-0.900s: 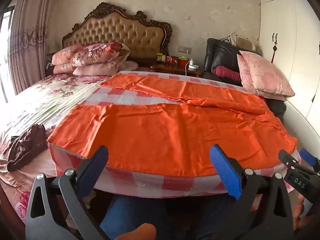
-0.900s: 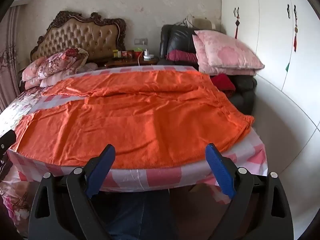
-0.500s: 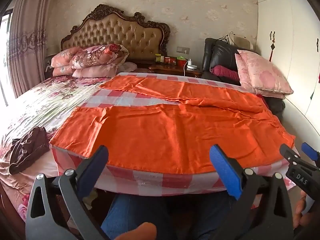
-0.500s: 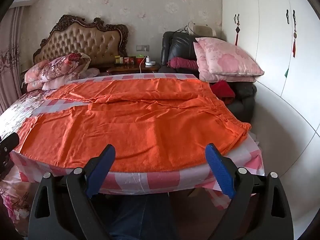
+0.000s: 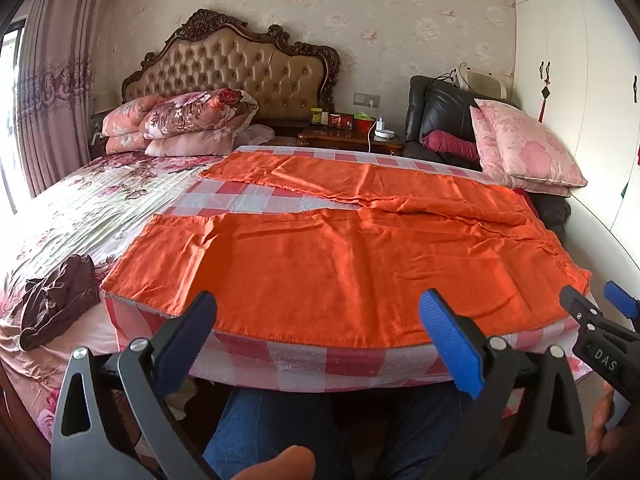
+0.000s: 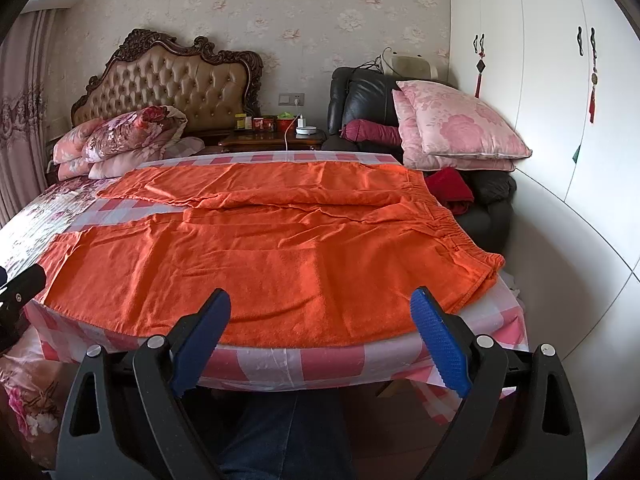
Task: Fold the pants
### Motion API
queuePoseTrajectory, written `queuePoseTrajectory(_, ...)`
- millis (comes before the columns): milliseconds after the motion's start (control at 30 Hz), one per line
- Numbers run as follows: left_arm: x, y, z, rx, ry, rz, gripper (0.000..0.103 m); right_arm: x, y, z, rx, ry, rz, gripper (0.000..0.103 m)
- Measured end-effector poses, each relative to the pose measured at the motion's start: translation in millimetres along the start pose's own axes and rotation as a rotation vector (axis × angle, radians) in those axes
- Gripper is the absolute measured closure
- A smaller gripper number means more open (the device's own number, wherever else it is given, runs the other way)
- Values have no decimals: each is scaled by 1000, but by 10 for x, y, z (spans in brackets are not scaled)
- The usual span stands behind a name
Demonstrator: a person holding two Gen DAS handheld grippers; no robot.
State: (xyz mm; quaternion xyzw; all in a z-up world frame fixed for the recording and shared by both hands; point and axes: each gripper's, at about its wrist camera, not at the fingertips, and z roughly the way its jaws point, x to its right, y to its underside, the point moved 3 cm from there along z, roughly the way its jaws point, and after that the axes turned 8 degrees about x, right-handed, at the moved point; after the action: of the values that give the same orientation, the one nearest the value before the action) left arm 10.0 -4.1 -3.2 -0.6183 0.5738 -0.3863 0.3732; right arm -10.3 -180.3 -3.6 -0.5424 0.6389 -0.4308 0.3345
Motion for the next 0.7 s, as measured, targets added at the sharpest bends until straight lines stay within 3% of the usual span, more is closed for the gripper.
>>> queuePoseTrajectory(700,6,-1,-5,1,0,3,2,-9,-2,-1,-1,0,-2,15)
